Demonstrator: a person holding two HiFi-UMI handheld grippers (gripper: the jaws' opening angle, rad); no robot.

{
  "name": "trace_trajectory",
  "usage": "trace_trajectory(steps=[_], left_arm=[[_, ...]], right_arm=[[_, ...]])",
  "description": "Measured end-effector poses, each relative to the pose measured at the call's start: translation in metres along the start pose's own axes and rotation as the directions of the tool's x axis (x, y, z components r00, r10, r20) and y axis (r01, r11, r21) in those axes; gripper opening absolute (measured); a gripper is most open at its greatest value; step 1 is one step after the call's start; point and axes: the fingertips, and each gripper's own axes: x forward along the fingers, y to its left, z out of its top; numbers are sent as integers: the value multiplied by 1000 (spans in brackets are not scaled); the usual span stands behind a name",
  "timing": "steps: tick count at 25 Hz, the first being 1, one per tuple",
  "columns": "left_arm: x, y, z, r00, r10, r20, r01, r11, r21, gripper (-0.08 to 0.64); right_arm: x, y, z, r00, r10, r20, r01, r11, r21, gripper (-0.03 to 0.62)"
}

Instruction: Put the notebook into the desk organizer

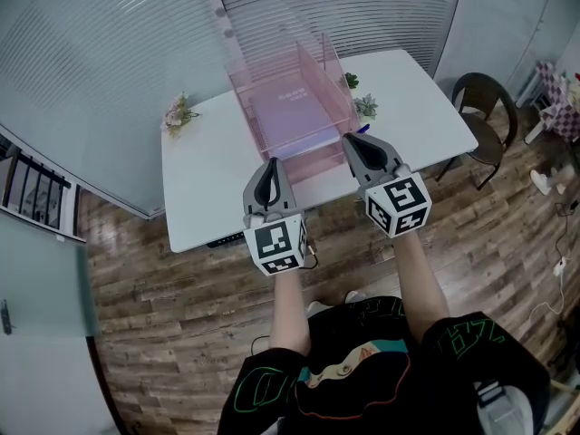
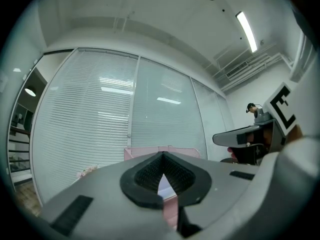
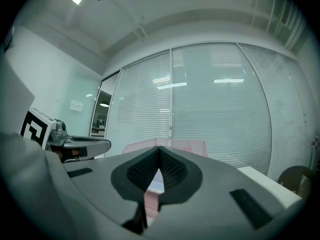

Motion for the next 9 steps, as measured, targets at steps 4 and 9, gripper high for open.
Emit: trace_trajectory(steps=[4,9], left_arm=[[1,-4,1,1000,-7,4,7,1000,4,-2],[-2,-8,2,1000,-10,9,10,1000,10,-1]], right_arm=[[-2,-2,1,1000,3,1,-3,1000,-9,2],[-6,0,5,1000,13,12,-13,1000,-20,2]])
